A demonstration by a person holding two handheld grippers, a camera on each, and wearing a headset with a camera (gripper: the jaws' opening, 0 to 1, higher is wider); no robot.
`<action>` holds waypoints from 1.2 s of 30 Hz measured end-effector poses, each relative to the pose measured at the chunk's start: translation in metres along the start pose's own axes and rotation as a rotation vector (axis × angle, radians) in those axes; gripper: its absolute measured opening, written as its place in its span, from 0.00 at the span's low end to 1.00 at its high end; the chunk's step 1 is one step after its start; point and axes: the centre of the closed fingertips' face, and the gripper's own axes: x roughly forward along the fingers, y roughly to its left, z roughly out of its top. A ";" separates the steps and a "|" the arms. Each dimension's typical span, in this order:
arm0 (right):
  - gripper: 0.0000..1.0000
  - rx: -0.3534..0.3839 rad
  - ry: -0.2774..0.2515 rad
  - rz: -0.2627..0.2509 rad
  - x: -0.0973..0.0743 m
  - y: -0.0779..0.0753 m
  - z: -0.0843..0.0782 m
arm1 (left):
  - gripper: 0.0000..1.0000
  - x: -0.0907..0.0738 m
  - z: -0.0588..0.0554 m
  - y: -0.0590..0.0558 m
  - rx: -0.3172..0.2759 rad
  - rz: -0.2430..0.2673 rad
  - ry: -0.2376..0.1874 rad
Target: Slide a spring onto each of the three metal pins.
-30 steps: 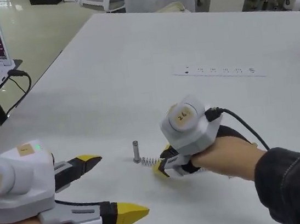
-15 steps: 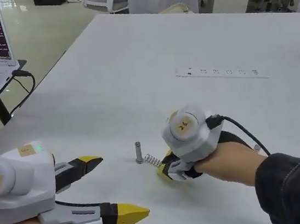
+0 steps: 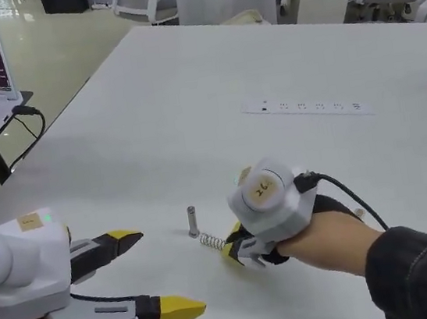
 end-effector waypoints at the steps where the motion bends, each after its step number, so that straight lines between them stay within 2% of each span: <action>1: 0.09 0.004 0.001 0.004 -0.002 0.002 -0.001 | 0.84 0.000 0.000 0.000 0.002 -0.003 0.001; 7: 0.08 0.013 -0.030 0.047 -0.021 0.017 0.007 | 0.78 0.000 0.001 -0.004 0.008 -0.020 -0.007; 11: 0.08 0.003 -0.039 0.050 -0.031 0.020 0.010 | 0.73 0.001 0.000 -0.008 0.020 -0.039 -0.005; 14: 0.08 0.023 -0.068 0.087 -0.039 0.029 0.017 | 0.65 0.001 0.003 -0.012 0.054 -0.056 -0.022; 16: 0.08 0.021 -0.079 0.101 -0.043 0.033 0.020 | 0.62 0.001 0.005 -0.013 0.053 -0.062 -0.032; 21: 0.08 0.024 -0.115 0.174 -0.062 0.047 0.031 | 0.50 0.001 0.005 -0.018 0.085 -0.091 -0.036; 25: 0.08 0.028 -0.127 0.213 -0.077 0.054 0.038 | 0.38 0.002 0.007 -0.026 0.145 -0.122 -0.046; 28: 0.08 0.016 -0.123 0.234 -0.083 0.061 0.041 | 0.29 0.003 0.011 -0.030 0.215 -0.138 -0.054; 31: 0.08 0.015 -0.114 0.242 -0.084 0.065 0.042 | 0.23 0.004 0.014 -0.032 0.257 -0.145 -0.068; 34: 0.08 0.022 -0.109 0.255 -0.085 0.069 0.045 | 0.17 0.004 0.013 -0.035 0.313 -0.154 -0.057; 36: 0.08 0.025 -0.107 0.258 -0.085 0.071 0.045 | 0.15 0.005 0.013 -0.037 0.325 -0.161 -0.056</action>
